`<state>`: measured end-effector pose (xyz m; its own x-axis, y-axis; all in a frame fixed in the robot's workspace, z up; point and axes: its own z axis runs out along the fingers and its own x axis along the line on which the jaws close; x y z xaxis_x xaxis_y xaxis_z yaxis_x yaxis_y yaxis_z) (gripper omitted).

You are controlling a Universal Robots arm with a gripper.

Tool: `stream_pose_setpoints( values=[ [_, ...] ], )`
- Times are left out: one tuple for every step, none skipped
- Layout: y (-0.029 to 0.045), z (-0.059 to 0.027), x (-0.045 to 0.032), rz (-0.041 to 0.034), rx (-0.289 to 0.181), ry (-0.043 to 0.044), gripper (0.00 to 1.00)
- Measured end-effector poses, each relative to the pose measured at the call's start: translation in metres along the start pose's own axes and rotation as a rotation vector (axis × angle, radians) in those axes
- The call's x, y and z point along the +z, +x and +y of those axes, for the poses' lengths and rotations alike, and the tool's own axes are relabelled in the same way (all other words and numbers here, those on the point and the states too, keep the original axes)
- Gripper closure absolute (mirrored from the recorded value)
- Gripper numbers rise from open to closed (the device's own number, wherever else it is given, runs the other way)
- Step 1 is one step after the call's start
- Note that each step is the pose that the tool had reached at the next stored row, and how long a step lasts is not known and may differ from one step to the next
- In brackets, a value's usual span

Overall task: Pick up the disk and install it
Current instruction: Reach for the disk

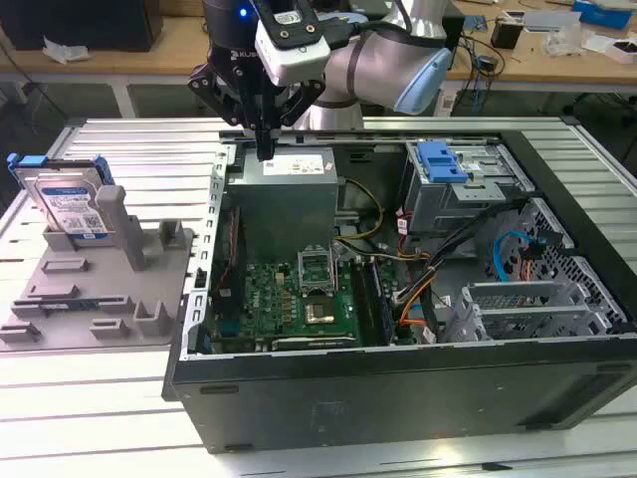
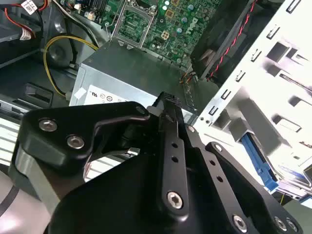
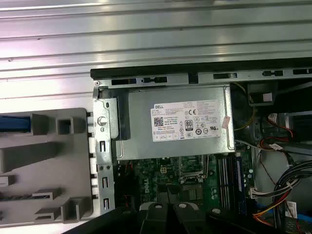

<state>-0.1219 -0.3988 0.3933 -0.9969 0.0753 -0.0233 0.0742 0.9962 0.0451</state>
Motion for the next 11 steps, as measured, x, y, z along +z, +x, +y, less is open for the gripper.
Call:
stream_pose_setpoints(
  values=[
    [0.0000, 0.0000, 0.0000, 0.0000, 0.000, 0.0000, 0.89],
    [0.0000, 0.0000, 0.0000, -0.0001, 0.000, 0.0000, 0.89],
    [0.0000, 0.0000, 0.0000, 0.0000, 0.000, 0.0000, 0.89],
    [0.0000, 0.0000, 0.0000, 0.0000, 0.000, 0.0000, 0.89],
    [0.0000, 0.0000, 0.0000, 0.0000, 0.000, 0.0000, 0.89],
    [0.0000, 0.0000, 0.0000, 0.0000, 0.000, 0.0000, 0.89],
    [0.0000, 0.0000, 0.0000, 0.0000, 0.000, 0.0000, 0.89],
    [0.0000, 0.0000, 0.0000, 0.0000, 0.000, 0.0000, 0.89],
    [0.0000, 0.0000, 0.0000, 0.0000, 0.000, 0.0000, 0.89],
    [0.0000, 0.0000, 0.0000, 0.0000, 0.000, 0.0000, 0.89],
    [0.0000, 0.0000, 0.0000, 0.0000, 0.000, -0.0001, 0.89]
  ],
)
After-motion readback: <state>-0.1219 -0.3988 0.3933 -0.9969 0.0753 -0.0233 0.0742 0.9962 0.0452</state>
